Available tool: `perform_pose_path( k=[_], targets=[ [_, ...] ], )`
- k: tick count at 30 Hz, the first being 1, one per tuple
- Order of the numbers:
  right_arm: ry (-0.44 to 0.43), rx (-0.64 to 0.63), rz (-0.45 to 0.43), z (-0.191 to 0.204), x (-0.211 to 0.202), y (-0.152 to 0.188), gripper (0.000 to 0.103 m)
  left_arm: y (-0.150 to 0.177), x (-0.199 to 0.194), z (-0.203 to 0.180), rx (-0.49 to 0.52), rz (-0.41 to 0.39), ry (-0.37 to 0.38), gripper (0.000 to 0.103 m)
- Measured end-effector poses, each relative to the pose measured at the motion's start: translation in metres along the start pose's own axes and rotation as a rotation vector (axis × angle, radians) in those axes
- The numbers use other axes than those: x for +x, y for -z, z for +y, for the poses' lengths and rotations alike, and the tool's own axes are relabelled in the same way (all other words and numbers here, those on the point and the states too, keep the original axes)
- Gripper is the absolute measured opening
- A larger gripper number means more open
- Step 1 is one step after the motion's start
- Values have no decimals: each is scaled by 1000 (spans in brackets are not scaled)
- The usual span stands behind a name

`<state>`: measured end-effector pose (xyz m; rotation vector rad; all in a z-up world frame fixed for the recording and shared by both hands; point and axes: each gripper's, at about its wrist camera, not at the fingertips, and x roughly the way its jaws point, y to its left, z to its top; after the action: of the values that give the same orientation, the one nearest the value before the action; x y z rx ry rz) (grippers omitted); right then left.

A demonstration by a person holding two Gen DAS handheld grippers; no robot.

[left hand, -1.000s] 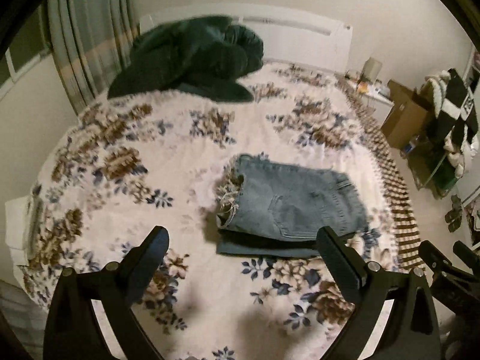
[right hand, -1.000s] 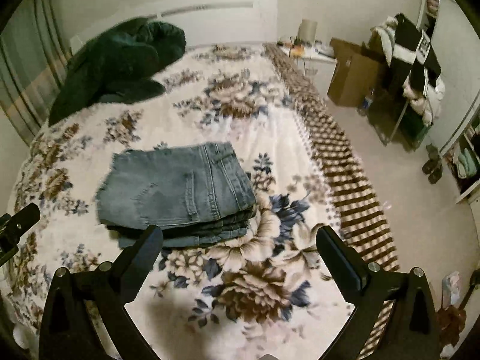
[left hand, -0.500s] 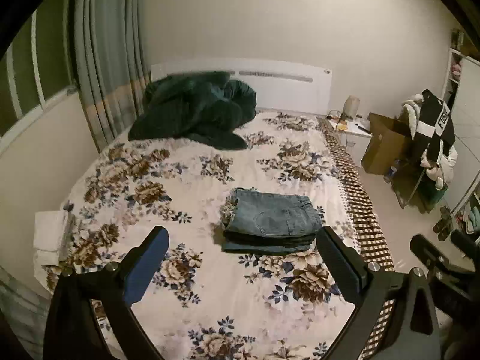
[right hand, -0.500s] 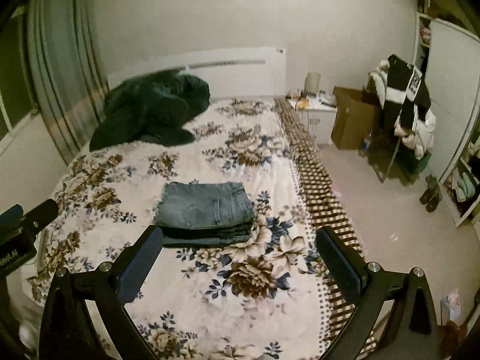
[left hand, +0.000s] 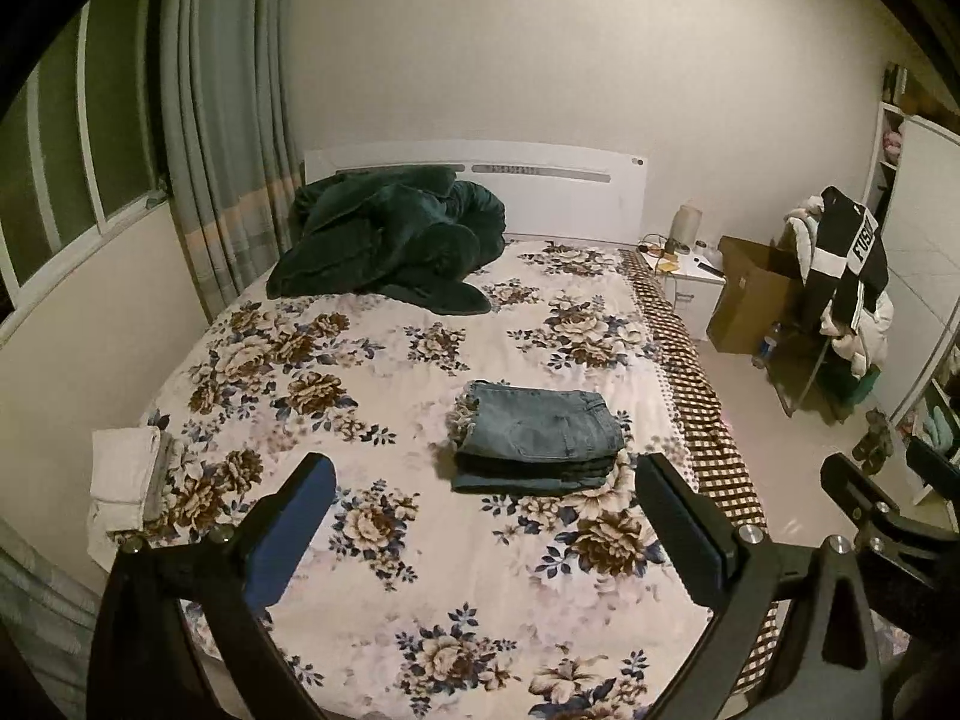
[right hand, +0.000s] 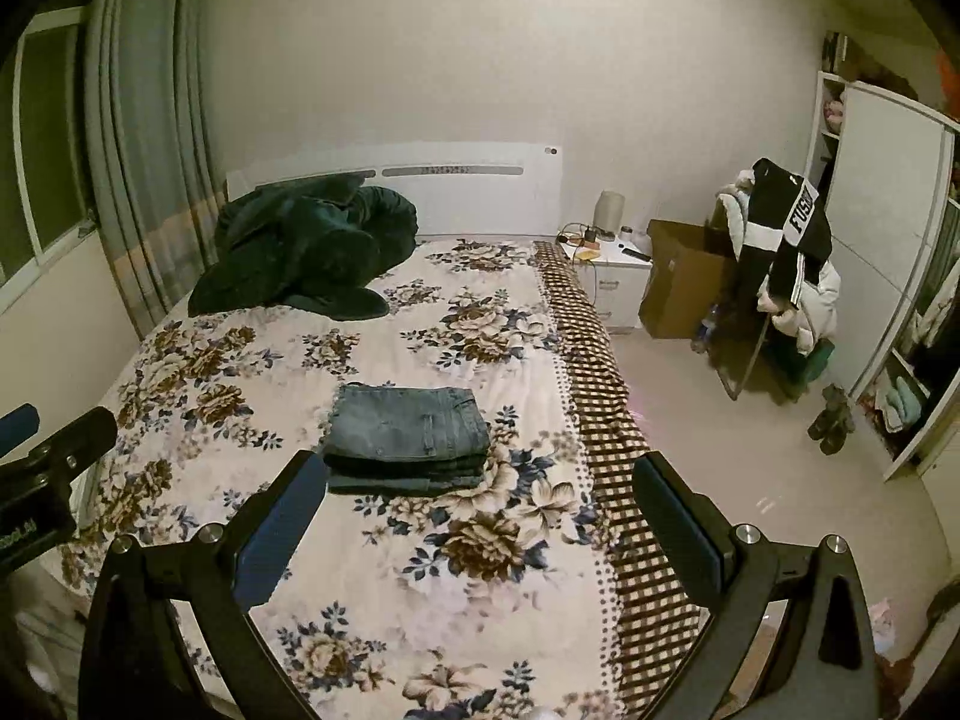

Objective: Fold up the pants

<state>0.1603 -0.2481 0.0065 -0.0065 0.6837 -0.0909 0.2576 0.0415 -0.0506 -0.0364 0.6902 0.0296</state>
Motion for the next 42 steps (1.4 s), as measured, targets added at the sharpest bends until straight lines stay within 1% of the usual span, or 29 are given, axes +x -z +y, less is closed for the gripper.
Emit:
perform_pose_path(
  k=[3,8,11,18,25,32,42],
  targets=[
    [11,-6,-22,6,-10,-1,103,5,-5,1,8,-5,-13,103],
    [4,-4,-17,14,-21,0,103,13,-15,5,2,-13,-31,103],
    [-7,-3,-14,15,-20,-1,103,15,-20,5,3,-15,-37,103],
    [-26,7,-19,13,-31,-3,103,18,-29,6,15,-29,-48,103],
    [-37,20,-14,4,-31,-4,103,19,-33,6,15,-29,-50,103],
    [-40,20,-14,3,-31,-3,103,23,-41,4,16,-32,-50,103],
    [-39,21,-16,4,-31,-1,103,24,-41,5,14,-32,-49,103]
  ],
)
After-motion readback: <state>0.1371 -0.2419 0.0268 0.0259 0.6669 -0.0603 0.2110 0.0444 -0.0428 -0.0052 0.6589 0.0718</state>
